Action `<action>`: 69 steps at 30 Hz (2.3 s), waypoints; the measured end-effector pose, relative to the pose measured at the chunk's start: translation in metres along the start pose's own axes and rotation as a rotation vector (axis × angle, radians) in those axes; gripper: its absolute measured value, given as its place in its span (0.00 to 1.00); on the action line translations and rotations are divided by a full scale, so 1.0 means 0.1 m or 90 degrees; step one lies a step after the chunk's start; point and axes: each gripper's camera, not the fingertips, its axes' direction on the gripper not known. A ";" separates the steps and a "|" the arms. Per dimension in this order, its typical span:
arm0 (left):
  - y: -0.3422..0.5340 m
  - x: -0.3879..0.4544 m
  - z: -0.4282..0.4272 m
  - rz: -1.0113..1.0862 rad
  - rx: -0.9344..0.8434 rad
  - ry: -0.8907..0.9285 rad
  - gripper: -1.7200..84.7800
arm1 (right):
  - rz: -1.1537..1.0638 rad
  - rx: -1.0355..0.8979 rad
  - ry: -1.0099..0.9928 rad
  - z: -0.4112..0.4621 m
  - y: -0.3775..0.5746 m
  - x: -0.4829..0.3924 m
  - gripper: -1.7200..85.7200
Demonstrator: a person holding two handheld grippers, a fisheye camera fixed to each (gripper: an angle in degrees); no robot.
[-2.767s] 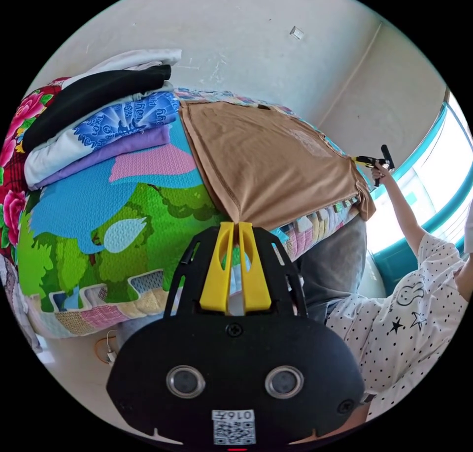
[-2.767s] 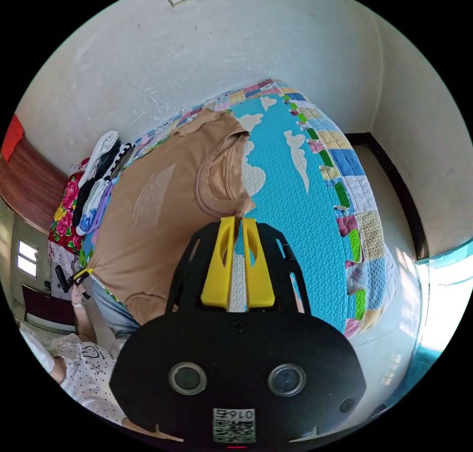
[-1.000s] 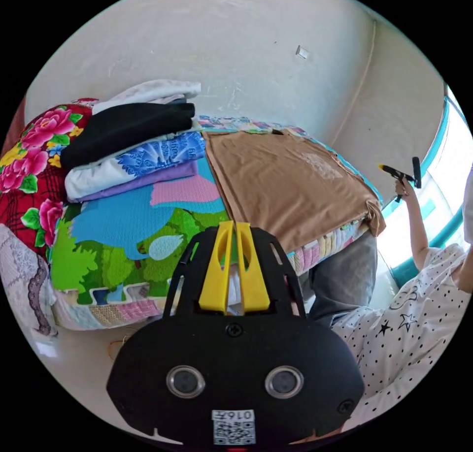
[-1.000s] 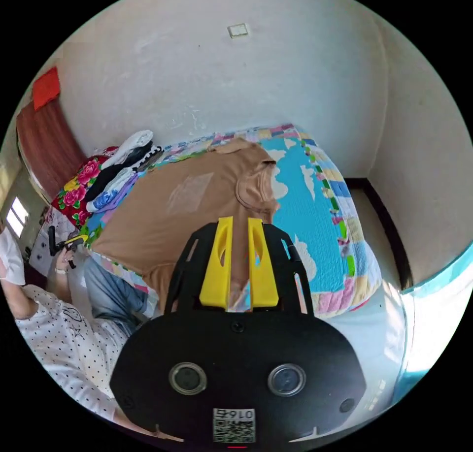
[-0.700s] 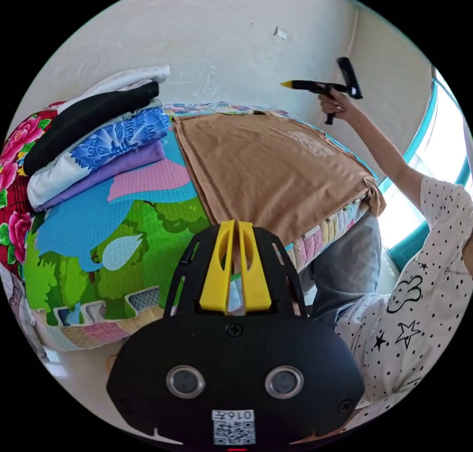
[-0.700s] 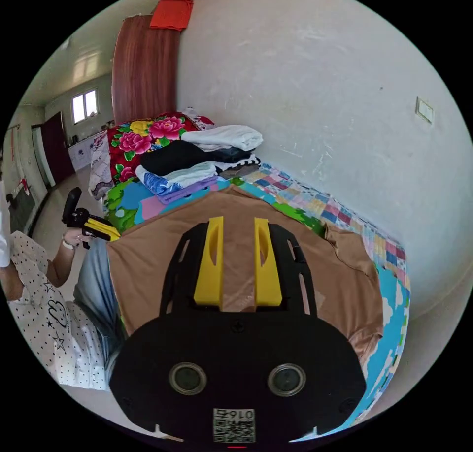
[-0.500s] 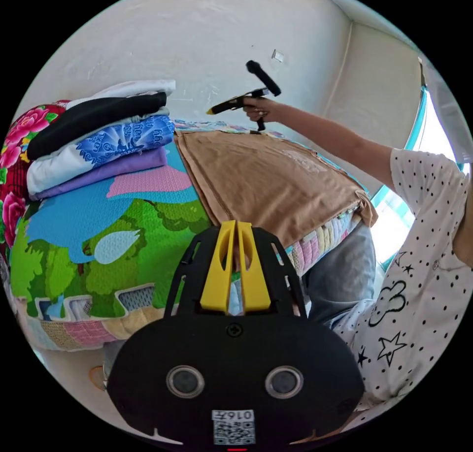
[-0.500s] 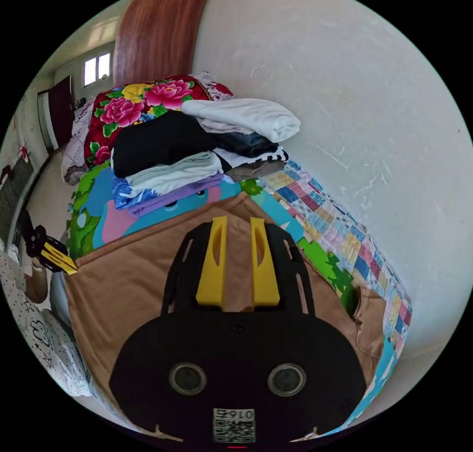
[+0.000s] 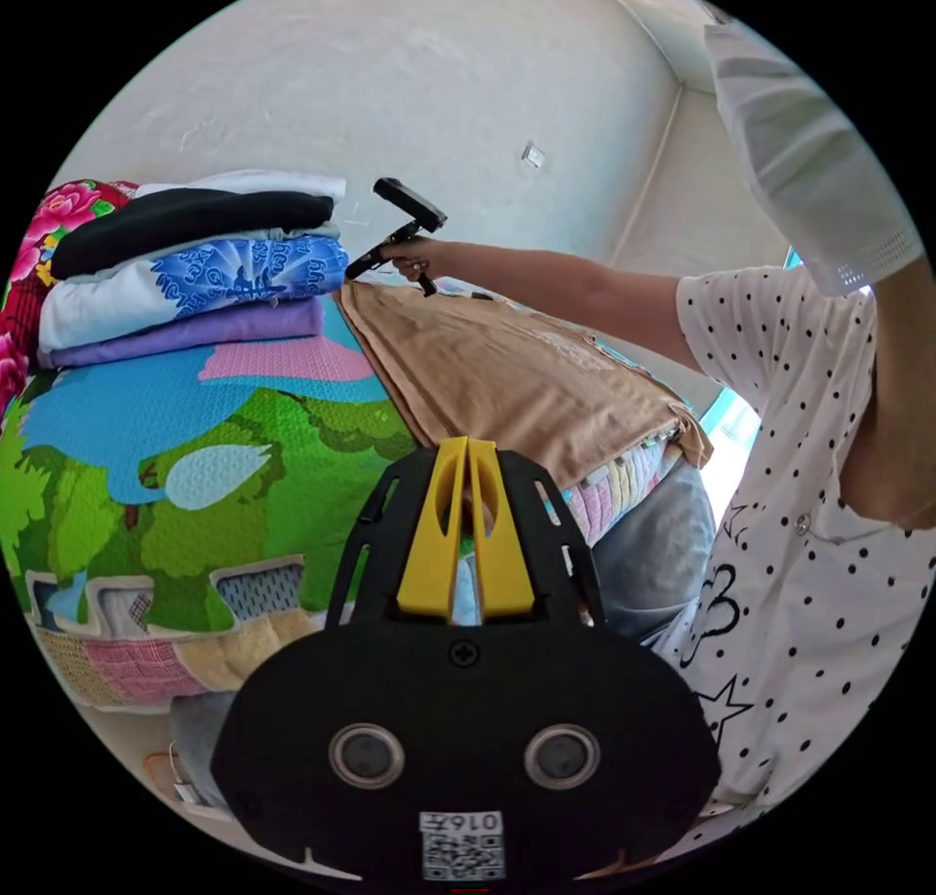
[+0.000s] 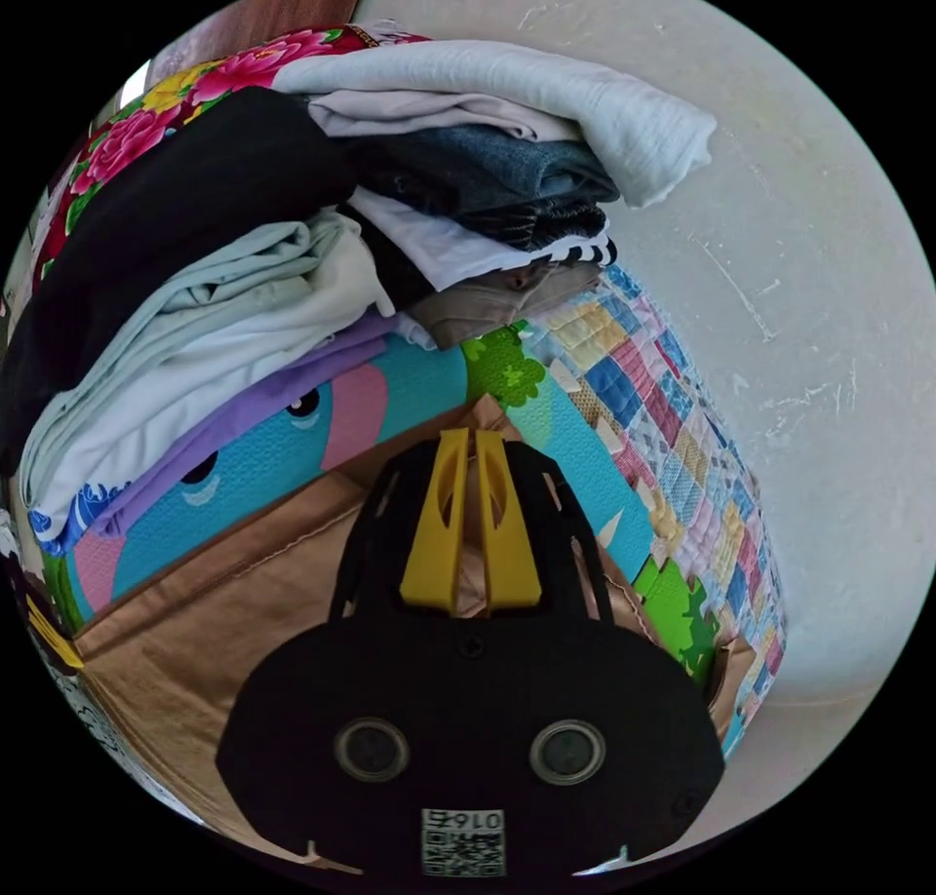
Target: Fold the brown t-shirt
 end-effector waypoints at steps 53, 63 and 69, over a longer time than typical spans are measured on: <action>-2.22 0.51 -0.35 -0.001 -0.024 -0.083 0.01 | 0.159 0.241 0.107 -0.97 0.99 2.21 0.02; -3.69 0.82 0.41 0.026 -0.123 -0.079 0.01 | 0.403 0.001 0.143 -1.01 3.65 4.42 0.09; -4.33 0.76 0.58 0.002 -0.154 -0.126 0.01 | 0.548 -0.068 0.082 -0.67 4.42 5.42 0.15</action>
